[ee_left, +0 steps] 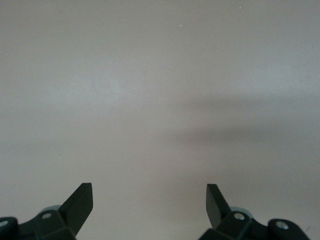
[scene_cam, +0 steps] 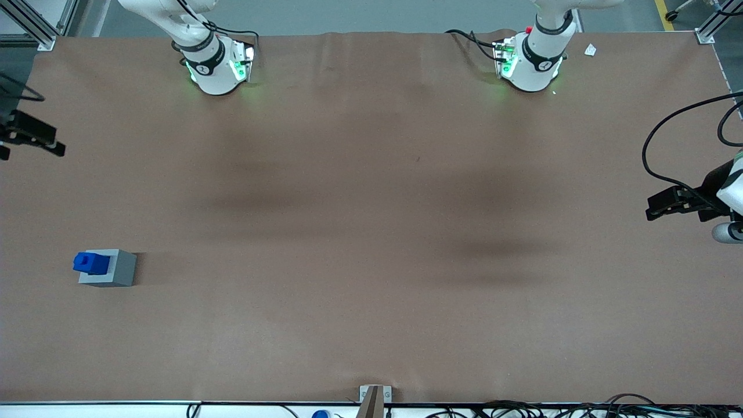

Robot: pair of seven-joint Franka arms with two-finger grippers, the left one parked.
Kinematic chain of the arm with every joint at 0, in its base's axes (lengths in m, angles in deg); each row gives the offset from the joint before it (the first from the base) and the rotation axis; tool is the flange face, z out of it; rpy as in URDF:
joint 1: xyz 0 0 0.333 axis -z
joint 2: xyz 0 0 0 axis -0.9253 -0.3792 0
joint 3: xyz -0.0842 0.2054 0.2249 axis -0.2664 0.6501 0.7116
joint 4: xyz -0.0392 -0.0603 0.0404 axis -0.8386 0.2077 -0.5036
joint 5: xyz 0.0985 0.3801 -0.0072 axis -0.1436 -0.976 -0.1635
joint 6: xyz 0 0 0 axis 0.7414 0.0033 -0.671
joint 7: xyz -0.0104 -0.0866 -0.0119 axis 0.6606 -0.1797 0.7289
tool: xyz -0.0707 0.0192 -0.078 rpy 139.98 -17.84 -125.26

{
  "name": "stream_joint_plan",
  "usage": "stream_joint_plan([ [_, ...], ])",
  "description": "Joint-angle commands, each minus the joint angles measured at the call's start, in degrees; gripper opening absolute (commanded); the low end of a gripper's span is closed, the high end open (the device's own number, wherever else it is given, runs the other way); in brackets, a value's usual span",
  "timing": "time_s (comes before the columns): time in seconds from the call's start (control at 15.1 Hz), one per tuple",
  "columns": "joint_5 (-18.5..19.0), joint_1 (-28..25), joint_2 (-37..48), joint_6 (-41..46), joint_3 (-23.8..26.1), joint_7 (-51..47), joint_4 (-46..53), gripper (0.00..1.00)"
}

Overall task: Insert blue part into gray base with right arm
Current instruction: 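Open the right gripper and lift away from the base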

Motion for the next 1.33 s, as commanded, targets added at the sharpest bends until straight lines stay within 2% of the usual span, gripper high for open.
stream_joint_plan([
  [0.0, 0.36, -1.2, 5.32, -1.44, -0.14, -1.49, -7.02, 1.0],
  [0.6, 0.36, -0.94, 11.66, -7.68, -0.23, -1.49, -18.19, 1.0],
  [0.73, 0.36, -0.85, 11.75, -7.77, -0.23, -2.19, -18.28, 1.0],
  [0.86, 0.36, -1.11, 11.75, -7.51, -0.14, -7.44, -18.28, 1.0],
  [1.26, 0.01, -0.67, 11.31, -7.95, -0.32, -7.65, -17.23, 1.0],
])
